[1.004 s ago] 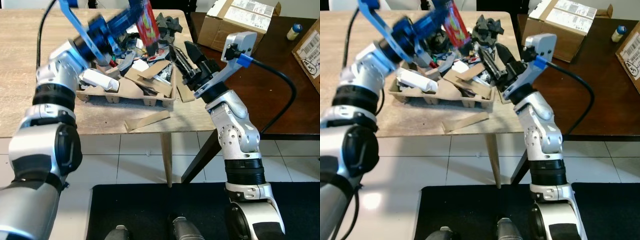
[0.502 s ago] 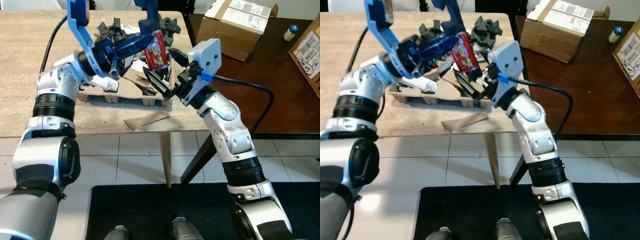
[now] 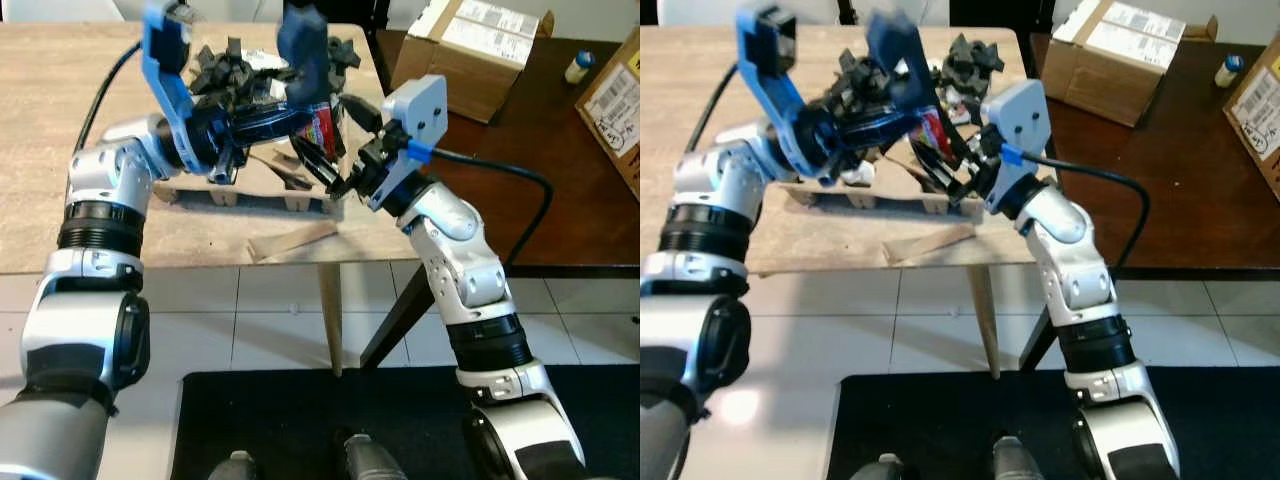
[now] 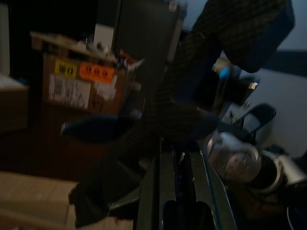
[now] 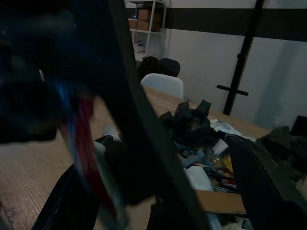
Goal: Picking trash to rubbish bin
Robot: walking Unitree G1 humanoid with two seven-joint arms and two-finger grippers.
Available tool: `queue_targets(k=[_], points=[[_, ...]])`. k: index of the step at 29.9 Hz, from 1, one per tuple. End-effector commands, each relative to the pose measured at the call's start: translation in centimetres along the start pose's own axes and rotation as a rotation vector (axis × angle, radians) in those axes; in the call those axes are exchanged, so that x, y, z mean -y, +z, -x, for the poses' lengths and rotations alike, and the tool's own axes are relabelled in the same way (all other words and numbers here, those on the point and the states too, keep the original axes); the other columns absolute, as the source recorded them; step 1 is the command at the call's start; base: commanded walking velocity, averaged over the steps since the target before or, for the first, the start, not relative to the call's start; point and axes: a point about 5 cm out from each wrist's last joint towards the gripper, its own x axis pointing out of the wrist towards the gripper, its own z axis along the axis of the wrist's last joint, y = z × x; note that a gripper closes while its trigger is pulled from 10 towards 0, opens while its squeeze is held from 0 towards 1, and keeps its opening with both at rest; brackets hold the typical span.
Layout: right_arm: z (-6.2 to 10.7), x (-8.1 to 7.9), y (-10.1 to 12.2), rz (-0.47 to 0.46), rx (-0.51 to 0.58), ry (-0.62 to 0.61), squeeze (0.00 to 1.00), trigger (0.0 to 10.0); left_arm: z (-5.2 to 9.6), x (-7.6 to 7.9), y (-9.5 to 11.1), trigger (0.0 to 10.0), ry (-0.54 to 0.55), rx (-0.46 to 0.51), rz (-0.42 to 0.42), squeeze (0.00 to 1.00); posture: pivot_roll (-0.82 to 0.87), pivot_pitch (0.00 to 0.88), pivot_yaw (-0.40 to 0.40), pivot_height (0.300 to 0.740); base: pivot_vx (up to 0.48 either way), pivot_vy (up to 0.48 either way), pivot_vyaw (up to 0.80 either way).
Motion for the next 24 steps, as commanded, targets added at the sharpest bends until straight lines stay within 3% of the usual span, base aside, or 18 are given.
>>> queue_targets(k=[1, 8, 9, 24], points=[[0.03, -0.01, 0.87, -0.011, 0.047, 0.013, 0.00, 10.0, 0.35, 0.05, -0.87, 0.0, 0.012, -0.062, 0.006, 0.00, -0.03, 0.199, -0.026, 0.740, 0.000, 0.000, 0.00], [0.13, -0.59, 0.86, -0.037, 0.047, 0.057, 0.00, 10.0, 0.36, 0.15, -1.10, 0.0, 0.013, -0.078, 0.008, 0.00, -0.03, 0.201, -0.026, 0.740, 0.000, 0.000, 0.00], [0.17, -0.62, 0.80, -0.052, 0.046, 0.062, 0.00, 0.0, 0.39, 0.17, -1.06, 0.0, 0.015, -0.078, 0.007, 0.00, -0.03, 0.201, -0.026, 0.740, 0.000, 0.000, 0.00], [0.39, -0.45, 0.43, -0.096, 0.040, 0.061, 0.00, 0.0, 0.61, 0.08, -0.87, 0.0, 0.036, -0.067, -0.003, 0.00, -0.04, 0.206, -0.029, 0.740, 0.000, 0.000, 0.00]])
